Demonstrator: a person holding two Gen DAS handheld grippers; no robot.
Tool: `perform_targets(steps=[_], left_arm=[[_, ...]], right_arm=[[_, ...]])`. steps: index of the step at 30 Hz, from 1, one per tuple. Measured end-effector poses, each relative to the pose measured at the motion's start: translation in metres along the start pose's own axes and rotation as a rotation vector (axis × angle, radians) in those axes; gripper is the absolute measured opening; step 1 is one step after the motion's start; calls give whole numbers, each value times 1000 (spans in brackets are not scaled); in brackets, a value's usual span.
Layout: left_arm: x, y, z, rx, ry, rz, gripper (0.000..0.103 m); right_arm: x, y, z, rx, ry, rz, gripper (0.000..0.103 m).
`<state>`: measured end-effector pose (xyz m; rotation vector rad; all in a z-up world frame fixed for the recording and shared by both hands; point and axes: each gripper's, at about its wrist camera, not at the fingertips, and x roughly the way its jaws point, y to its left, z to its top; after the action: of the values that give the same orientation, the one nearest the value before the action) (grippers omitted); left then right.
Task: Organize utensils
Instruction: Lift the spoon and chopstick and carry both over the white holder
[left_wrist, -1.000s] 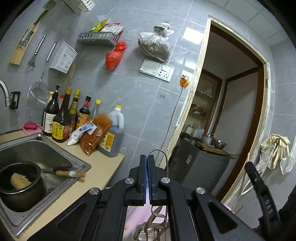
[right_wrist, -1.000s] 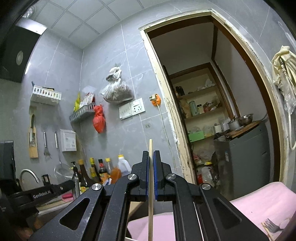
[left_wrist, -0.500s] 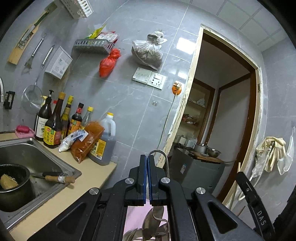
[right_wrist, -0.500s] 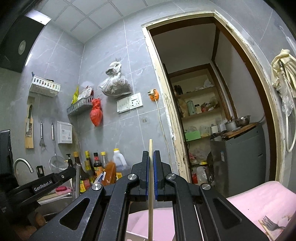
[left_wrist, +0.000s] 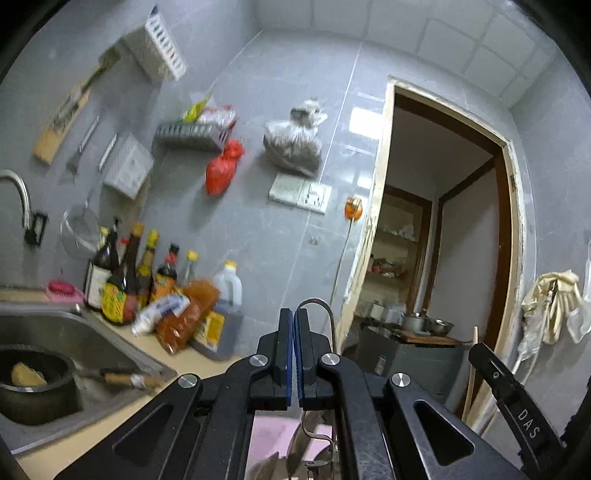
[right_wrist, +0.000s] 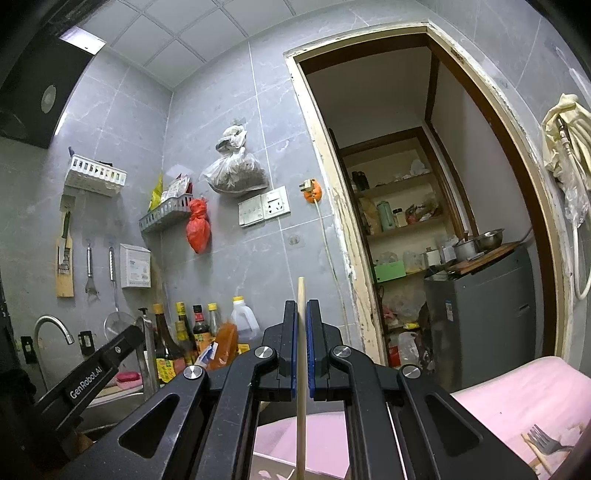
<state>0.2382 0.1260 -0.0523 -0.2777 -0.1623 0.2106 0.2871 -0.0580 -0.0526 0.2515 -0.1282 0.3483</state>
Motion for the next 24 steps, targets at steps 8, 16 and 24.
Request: perform_targets(steps=[8,16,24], left_arm=[[-11,-9,-11,78,-37,2,2],[-24,-14,-18,147,0,-25,2],[-32,-21,-8,196,81,-82,3]], right_arm=[[0,0,-6,-11,16,24,4],[-9,0,-8,-31,62,49,4],[-15,-11,-11,-17,171,42,4]])
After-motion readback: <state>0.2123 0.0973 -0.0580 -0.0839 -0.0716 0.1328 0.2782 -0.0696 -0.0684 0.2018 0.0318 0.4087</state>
